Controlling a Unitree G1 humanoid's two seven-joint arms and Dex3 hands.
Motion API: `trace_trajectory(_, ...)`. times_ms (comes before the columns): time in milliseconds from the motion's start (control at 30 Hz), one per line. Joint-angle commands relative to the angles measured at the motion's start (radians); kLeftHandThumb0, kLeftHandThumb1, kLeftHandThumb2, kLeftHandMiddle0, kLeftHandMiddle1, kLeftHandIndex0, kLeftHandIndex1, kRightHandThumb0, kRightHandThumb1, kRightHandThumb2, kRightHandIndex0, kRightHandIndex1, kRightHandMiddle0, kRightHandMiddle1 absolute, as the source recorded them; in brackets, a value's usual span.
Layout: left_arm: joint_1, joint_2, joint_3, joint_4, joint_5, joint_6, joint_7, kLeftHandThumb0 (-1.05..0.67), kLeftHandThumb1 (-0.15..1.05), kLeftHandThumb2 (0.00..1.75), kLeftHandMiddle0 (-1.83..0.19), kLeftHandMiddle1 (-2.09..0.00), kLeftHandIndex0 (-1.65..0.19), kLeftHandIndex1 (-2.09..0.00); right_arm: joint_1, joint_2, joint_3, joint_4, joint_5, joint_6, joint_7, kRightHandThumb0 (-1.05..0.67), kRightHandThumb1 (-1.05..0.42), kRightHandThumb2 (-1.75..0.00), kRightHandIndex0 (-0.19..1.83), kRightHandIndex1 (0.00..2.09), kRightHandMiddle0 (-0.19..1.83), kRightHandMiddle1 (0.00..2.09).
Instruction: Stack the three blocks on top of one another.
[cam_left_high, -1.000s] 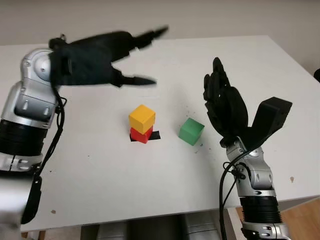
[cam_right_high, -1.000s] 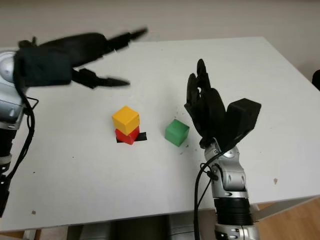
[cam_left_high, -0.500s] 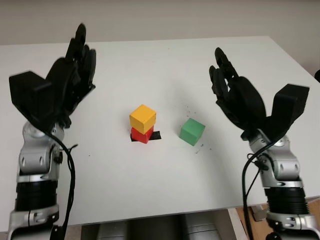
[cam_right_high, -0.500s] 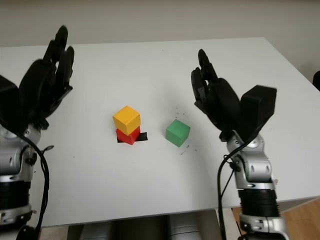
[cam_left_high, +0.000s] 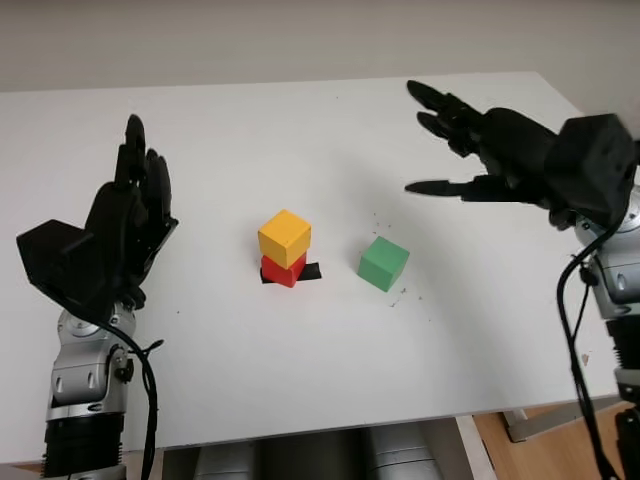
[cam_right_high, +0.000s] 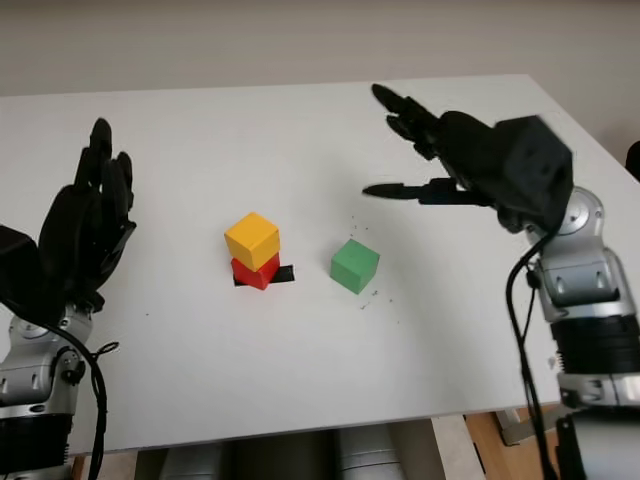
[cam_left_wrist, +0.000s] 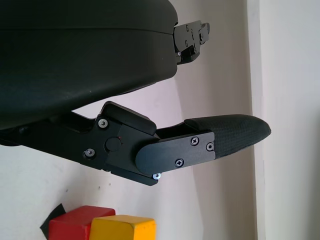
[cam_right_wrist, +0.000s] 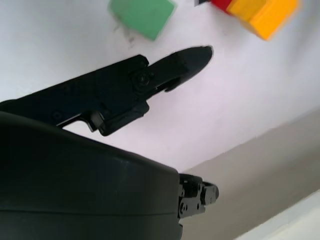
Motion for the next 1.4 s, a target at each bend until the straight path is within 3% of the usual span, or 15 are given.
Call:
trace_trajectory(0, 0.003, -0.006, -0.010, 0.004, 0.005, -0.007, 0.007, -0.85, 1.05, 0.65, 0.19, 0.00, 0.19, 0.00, -0.036, -0.034, 0.033, 0.012, -0.053, -0.082, -0.004, -0.67, -0.80, -0.04, 0.28, 0.19, 0.27, 0.16)
trace_trajectory(233, -0.002, -0.043, -0.024, -0.054, -0.020, 0.026, 0.036, -0.83, 1.05, 0.67, 0.19, 0.00, 0.19, 0.00, -0.081, -0.070, 0.119, 0.147, -0.228, -0.392, -0.068, -0.61, -0.79, -0.05, 0.25, 0.14, 0.30, 0.13)
trace_trajectory(633, -0.012, -0.026, -0.016, -0.067, -0.043, 0.082, 0.022, -0.79, 1.05, 0.68, 0.19, 0.00, 0.19, 0.00, -0.101, -0.091, 0.206, 0.250, -0.419, -0.640, -0.180, -0.60, -0.80, -0.06, 0.27, 0.10, 0.39, 0.12)
trace_trajectory(1000, -0.014, -0.025, -0.015, -0.065, -0.054, 0.074, 0.011, -0.79, 1.05, 0.62, 0.19, 0.00, 0.19, 0.00, -0.082, -0.079, 0.240, 0.314, -0.527, -0.710, -0.324, -0.65, -0.82, -0.06, 0.26, 0.07, 0.42, 0.11)
trace_trajectory(1367, -0.011, -0.021, -0.022, -0.061, -0.051, 0.067, 0.002, -0.80, 1.05, 0.63, 0.19, 0.00, 0.19, 0.00, -0.068, -0.031, 0.259, 0.410, -0.512, -0.718, -0.419, -0.62, -0.86, -0.06, 0.29, 0.07, 0.49, 0.14)
